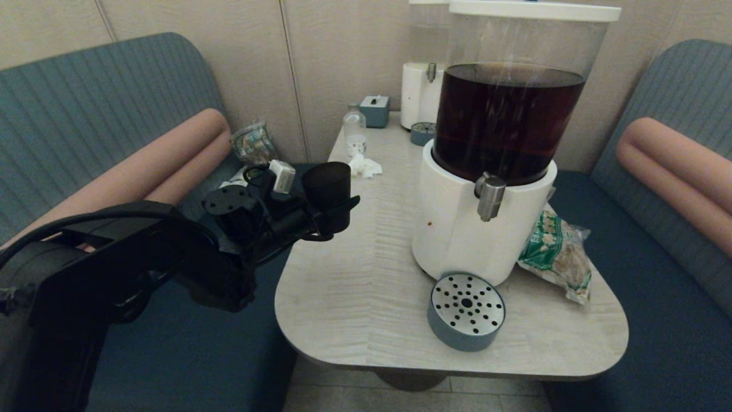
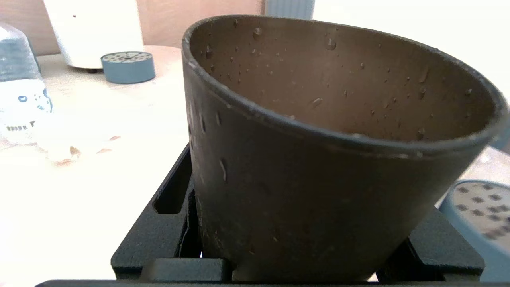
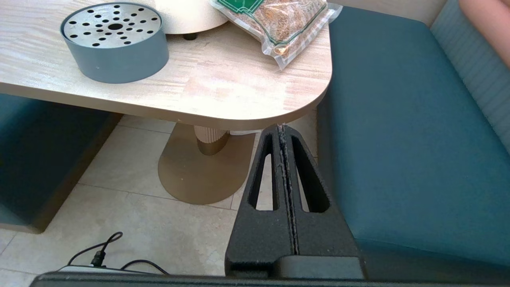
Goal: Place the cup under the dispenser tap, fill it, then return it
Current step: Place the cup next to the water dispenser
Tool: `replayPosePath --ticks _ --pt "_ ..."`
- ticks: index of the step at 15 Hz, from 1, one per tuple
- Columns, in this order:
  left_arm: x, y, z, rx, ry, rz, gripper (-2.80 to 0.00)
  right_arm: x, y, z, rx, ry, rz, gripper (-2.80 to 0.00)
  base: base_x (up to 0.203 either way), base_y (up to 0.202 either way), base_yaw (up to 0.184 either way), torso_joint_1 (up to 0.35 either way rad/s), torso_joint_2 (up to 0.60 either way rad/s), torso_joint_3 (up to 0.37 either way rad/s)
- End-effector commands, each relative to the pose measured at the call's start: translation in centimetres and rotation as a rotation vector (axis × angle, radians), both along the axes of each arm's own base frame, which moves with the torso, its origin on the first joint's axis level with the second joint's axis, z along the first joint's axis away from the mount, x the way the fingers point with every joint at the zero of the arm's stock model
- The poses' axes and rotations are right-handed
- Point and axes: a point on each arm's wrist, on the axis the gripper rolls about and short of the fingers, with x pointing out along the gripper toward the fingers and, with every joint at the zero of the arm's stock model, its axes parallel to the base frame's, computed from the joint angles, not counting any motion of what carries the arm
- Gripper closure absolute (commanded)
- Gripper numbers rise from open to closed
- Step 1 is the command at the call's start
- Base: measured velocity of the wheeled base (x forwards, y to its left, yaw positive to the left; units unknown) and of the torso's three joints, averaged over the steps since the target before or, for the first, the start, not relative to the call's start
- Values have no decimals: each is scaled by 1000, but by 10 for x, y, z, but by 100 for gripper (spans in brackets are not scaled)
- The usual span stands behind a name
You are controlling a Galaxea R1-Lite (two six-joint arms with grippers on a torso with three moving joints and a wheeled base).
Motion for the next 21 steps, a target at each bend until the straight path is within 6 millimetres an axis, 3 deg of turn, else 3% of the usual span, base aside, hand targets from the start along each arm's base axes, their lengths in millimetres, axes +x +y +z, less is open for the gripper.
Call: replayPosePath --ticks 1,7,11,18,19,20,21 --pt "19 8 -26 4 19 24 0 0 0 0 -1 2 0 0 0 0 0 0 0 0" --pt "50 11 -69 -5 21 47 0 0 0 0 -1 0 0 0 0 0 0 0 0 0" --pt "54 21 -81 -1 39 68 0 0 0 0 -1 -2 0 0 0 0 0 0 0 0" --pt "55 28 -84 0 51 82 0 0 0 0 -1 1 0 0 0 0 0 0 0 0" --pt "54 29 -83 0 50 82 -179 0 0 0 -1 -1 -1 0 0 0 0 0 0 0" --pt "54 29 -83 0 50 82 -280 0 0 0 -1 -1 0 0 0 0 0 0 0 0" --pt "54 29 -83 1 51 81 -280 0 0 0 -2 0 0 0 0 0 0 0 0 0"
